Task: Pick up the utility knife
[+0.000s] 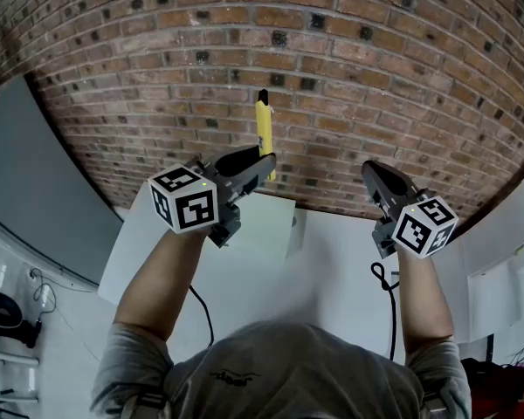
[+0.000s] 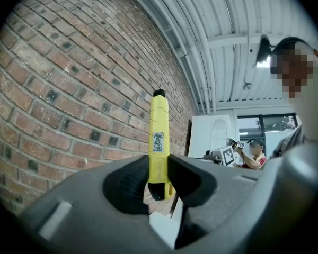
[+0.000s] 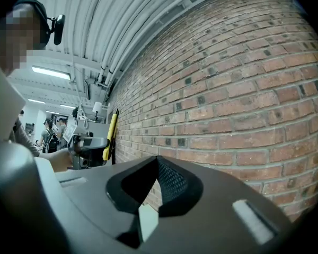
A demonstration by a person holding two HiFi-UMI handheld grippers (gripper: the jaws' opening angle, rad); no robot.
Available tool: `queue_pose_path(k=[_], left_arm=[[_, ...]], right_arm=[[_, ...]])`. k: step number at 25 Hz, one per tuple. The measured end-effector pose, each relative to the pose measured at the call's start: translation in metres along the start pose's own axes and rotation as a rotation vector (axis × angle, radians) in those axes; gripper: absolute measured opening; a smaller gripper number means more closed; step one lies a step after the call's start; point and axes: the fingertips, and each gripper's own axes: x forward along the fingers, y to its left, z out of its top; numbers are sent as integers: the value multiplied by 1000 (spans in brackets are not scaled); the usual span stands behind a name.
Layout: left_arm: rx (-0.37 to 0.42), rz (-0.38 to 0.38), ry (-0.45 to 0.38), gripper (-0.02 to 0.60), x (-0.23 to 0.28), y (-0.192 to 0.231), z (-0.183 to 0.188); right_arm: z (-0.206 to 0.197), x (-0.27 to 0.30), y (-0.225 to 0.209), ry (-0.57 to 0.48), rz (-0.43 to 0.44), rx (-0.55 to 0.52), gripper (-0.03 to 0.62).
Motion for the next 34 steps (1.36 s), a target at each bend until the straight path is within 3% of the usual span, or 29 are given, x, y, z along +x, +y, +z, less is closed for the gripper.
queue_pose_path(k=[34], left_arm=[[11,-26,-8,112,2,-14,2]], right_arm=[[-6,-6,7,7,18,-6,8]])
